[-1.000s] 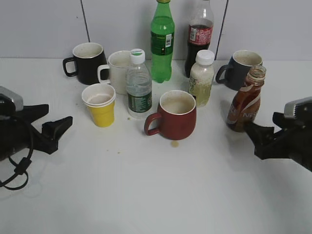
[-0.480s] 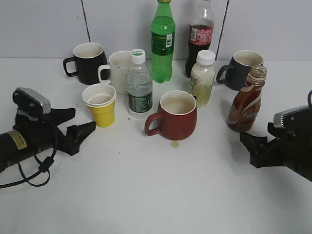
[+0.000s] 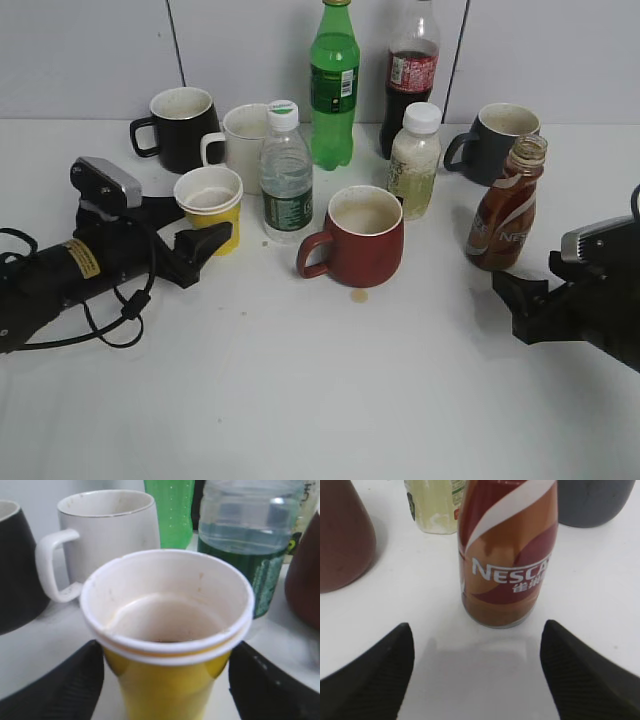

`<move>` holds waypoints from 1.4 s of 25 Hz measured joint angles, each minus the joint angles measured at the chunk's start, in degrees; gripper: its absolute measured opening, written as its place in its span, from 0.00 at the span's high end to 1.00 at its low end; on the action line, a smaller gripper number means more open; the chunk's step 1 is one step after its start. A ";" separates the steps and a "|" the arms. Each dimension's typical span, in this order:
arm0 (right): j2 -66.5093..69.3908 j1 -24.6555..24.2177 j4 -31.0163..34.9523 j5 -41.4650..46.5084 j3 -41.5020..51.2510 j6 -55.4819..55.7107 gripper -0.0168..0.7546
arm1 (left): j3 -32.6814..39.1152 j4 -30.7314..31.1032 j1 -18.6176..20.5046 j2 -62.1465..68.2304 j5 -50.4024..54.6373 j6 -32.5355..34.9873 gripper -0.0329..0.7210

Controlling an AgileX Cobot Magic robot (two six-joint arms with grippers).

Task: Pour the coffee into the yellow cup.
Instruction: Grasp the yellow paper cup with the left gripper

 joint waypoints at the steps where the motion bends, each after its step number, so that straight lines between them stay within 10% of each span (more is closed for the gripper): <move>1: 0.00 0.00 0.00 0.00 0.00 0.00 0.22 | -0.18 0.29 0.00 0.12 0.00 -0.13 0.18; 23: 0.00 0.00 0.62 0.00 -0.69 -0.06 0.22 | -14.17 3.13 -1.35 7.68 5.43 -1.84 0.18; 35: 0.85 0.00 0.63 -0.04 -3.33 -0.06 0.22 | -14.18 1.63 -1.59 7.61 5.53 -1.84 0.42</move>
